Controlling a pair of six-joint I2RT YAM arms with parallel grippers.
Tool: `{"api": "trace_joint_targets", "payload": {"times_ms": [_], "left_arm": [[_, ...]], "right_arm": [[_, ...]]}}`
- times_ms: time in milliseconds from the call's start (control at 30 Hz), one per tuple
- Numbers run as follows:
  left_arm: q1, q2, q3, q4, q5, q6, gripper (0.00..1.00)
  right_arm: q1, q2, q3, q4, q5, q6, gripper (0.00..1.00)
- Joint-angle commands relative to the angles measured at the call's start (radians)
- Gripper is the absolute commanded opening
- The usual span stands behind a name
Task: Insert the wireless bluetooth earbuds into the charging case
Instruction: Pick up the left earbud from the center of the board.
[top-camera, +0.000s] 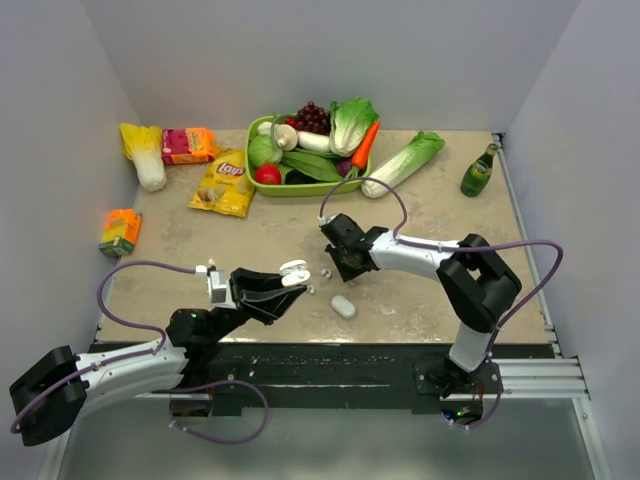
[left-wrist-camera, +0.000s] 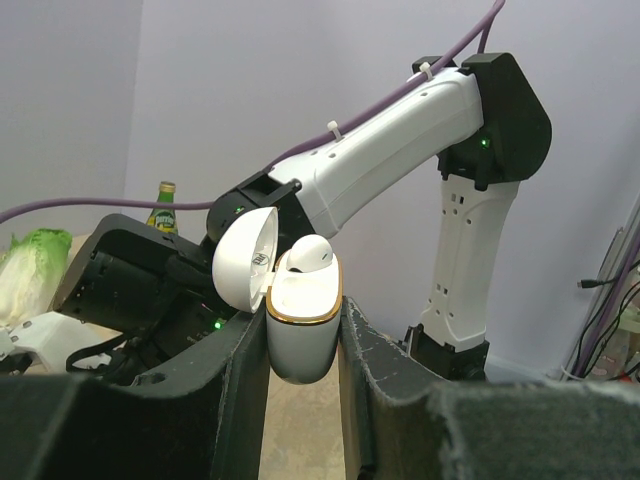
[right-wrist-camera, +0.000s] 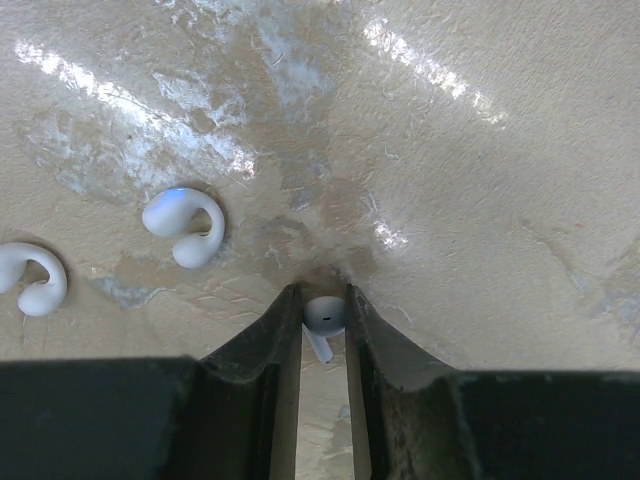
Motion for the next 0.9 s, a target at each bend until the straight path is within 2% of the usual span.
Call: {"api": "trace_joint_targets", "payload": {"times_ms": [0,100,467,700,867], "left_arm": [[-0.01,-0.01,-0.271,0.214,0.005,0.004,0.0],[-0.011,-0.01,-0.271,0.214,0.002,0.002,0.0],[-0.011,-0.004,-0.275,0.219,-0.004,0.005,0.0],[-0.014,-0.01,-0.274,0.225,-0.021,0.027,0.0],[-0.013,-0.008,-0.231,0.211,-0.055,0.077,0.0]], "right_arm": [[-0.001,-0.007,-0.043,-0.048,0.009,0.031,0.08],[-0.004,-0.023,-0.046,-0.035,0.021,0.048,0.01],[-0.034,-0.105,-0.052,0.035,0.085,0.112,0.0],[-0.04,-0.286,-0.127,0.184,0.072,0.181,0.0],[-0.04,-0.476,-0.16,0.268,0.066,0.189,0.0]]}}
